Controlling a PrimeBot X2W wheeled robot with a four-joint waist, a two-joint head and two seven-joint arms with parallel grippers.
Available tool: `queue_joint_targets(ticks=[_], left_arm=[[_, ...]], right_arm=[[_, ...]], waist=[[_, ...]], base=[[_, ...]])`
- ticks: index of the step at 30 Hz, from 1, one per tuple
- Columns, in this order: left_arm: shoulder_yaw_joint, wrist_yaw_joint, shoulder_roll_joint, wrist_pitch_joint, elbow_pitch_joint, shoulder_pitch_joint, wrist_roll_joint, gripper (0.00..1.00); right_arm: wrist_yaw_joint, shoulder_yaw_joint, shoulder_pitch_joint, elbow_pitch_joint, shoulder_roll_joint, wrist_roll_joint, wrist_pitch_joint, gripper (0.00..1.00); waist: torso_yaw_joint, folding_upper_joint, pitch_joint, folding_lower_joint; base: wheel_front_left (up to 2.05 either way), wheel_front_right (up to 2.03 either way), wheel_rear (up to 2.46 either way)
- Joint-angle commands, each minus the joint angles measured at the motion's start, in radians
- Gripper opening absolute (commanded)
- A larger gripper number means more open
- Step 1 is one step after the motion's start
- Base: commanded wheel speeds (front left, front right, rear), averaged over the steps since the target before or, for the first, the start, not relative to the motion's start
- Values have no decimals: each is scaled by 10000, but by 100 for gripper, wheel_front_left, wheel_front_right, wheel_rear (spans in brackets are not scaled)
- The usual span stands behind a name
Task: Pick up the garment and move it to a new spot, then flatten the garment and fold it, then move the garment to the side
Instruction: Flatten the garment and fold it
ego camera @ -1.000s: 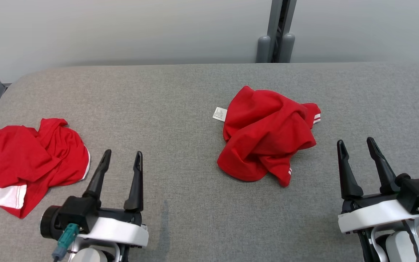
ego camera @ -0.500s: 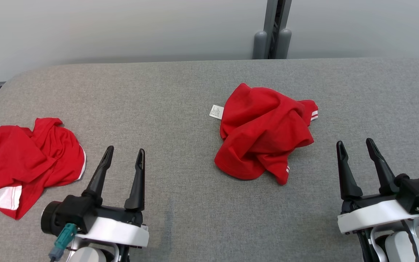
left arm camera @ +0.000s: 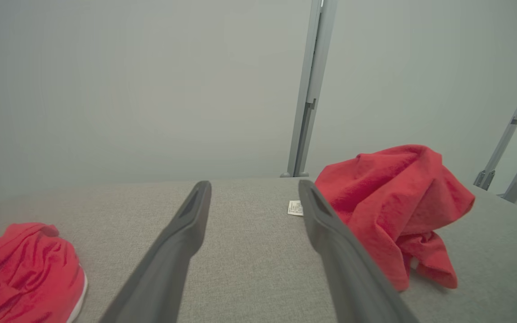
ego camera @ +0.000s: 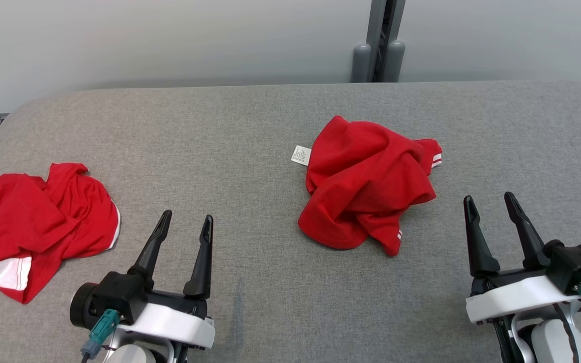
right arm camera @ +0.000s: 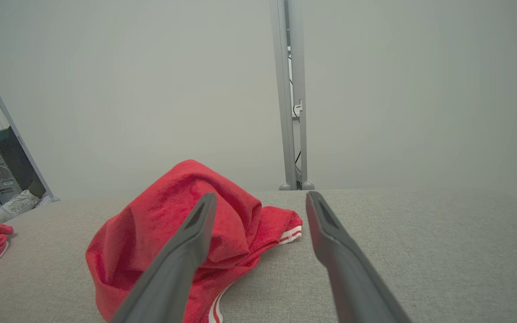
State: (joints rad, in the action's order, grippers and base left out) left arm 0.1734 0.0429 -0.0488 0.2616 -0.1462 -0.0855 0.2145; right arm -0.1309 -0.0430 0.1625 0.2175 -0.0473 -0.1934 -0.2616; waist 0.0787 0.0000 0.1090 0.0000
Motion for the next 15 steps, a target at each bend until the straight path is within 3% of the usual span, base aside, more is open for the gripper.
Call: queue_joint_targets(ticks=[1, 15], left_arm=[[-24, -59, -32, 48, -16, -144, 60, 100], [75, -18, -32, 48, -30, -178, 3, 100]], right_arm=[[3, 9, 92, 27, -59, -43, -52, 100], [3, -89, 145, 82, -59, 20, -52, 100]], waist=[[12, 0, 15, 0], [49, 0, 71, 0]], base=[[0, 0, 0], [0, 0, 0]])
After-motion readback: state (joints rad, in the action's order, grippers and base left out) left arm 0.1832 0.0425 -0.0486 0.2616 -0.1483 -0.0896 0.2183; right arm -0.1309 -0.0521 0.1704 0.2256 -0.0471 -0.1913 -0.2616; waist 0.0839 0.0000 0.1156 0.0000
